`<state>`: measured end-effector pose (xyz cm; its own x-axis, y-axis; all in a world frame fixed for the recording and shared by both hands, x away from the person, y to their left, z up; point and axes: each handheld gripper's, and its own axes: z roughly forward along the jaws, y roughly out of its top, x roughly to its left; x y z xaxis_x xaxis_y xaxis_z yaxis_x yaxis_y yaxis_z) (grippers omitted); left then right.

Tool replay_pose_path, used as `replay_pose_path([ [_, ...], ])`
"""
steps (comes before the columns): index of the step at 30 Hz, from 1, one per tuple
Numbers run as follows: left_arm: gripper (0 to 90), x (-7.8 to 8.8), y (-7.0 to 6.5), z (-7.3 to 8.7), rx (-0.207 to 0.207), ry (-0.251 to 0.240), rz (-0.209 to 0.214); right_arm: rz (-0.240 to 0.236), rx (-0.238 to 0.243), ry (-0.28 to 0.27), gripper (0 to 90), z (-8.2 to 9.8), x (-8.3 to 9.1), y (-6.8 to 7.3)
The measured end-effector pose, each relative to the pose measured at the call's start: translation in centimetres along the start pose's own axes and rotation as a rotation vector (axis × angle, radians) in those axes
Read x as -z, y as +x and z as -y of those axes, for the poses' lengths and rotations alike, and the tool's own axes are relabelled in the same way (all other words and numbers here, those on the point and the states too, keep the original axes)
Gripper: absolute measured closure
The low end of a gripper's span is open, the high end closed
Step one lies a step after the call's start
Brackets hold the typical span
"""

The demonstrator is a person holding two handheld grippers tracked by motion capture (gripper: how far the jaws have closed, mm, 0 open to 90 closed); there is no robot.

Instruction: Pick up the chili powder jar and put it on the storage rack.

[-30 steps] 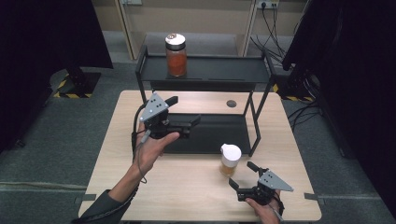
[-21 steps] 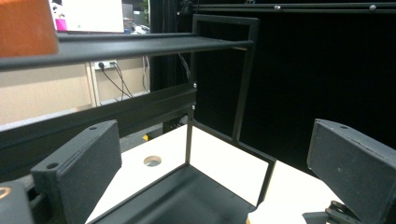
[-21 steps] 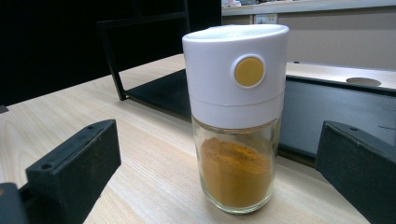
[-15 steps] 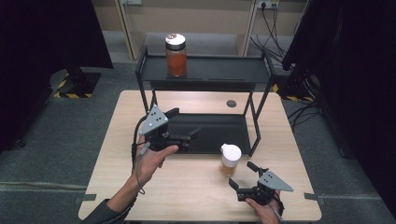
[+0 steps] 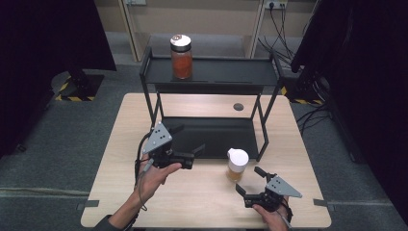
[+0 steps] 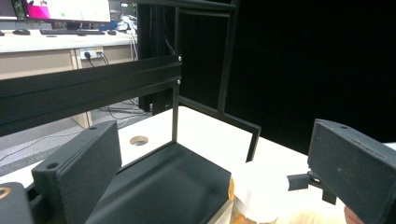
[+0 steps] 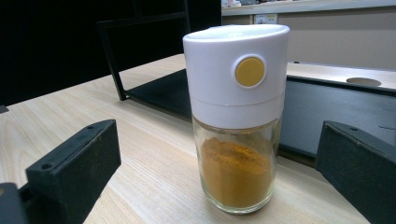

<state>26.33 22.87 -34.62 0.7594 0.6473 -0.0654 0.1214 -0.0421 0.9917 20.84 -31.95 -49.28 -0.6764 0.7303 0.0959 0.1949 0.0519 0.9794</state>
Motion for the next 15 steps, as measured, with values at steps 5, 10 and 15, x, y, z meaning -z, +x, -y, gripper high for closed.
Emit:
replay_pose_path([
  [5,2.0,0.2,-0.2,1.2,-0.003,0.001,0.017,0.0,-0.002,0.002,0.4,0.0,0.0,0.0],
  [10,2.0,0.3,-0.3,2.3,0.007,0.004,0.032,0.0,-0.002,0.001,0.4,0.0,0.0,0.0],
  [15,2.0,0.5,-0.6,3.4,-0.005,0.003,0.038,0.0,-0.004,0.002,0.4,0.0,0.0,0.0],
])
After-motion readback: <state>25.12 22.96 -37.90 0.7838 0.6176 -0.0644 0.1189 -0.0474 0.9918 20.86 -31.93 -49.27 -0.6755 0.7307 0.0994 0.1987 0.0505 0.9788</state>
